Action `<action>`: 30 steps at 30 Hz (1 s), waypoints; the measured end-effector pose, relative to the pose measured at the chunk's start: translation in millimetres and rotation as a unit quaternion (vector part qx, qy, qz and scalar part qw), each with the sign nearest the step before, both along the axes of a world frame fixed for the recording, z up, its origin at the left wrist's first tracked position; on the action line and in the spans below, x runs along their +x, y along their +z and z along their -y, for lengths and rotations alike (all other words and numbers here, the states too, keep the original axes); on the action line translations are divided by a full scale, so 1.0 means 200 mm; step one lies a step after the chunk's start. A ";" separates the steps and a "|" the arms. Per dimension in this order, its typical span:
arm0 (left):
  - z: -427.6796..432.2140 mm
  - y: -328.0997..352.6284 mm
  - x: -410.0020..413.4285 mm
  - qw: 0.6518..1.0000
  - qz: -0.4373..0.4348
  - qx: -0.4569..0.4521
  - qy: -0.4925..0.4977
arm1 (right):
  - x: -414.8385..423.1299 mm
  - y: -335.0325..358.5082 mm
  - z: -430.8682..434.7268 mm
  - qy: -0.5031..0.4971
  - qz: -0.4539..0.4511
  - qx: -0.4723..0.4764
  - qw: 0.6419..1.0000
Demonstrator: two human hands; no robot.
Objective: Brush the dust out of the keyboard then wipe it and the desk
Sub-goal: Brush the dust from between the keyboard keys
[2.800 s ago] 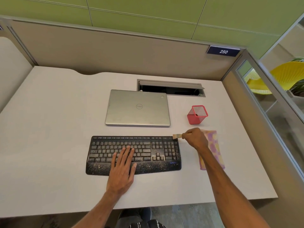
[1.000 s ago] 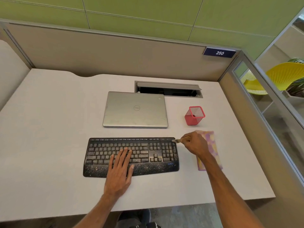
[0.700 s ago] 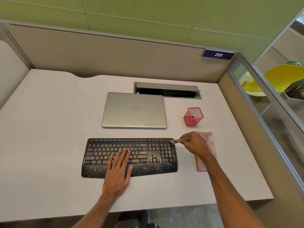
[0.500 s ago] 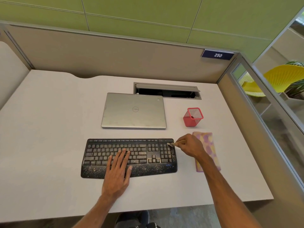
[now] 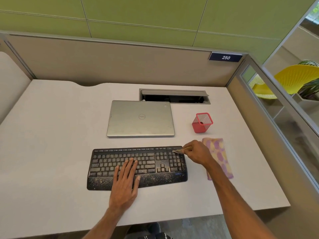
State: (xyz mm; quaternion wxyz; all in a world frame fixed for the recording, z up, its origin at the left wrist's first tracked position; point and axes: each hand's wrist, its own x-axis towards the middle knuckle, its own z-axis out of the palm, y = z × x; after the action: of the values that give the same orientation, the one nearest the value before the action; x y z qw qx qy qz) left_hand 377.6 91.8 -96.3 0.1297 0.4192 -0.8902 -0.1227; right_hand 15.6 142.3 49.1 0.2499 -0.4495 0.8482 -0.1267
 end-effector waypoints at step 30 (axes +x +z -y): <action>0.00 0.00 0.00 1.000 0.002 0.001 -0.003 | 0.12 0.05 0.13 0.109 -0.006 0.040 0.993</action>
State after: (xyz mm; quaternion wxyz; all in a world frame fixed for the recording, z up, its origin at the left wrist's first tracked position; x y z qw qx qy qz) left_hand 378.0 91.5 -96.5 0.1268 0.4172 -0.8914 -0.1233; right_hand 38.8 117.3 58.4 0.2743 -0.5299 0.8001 -0.0621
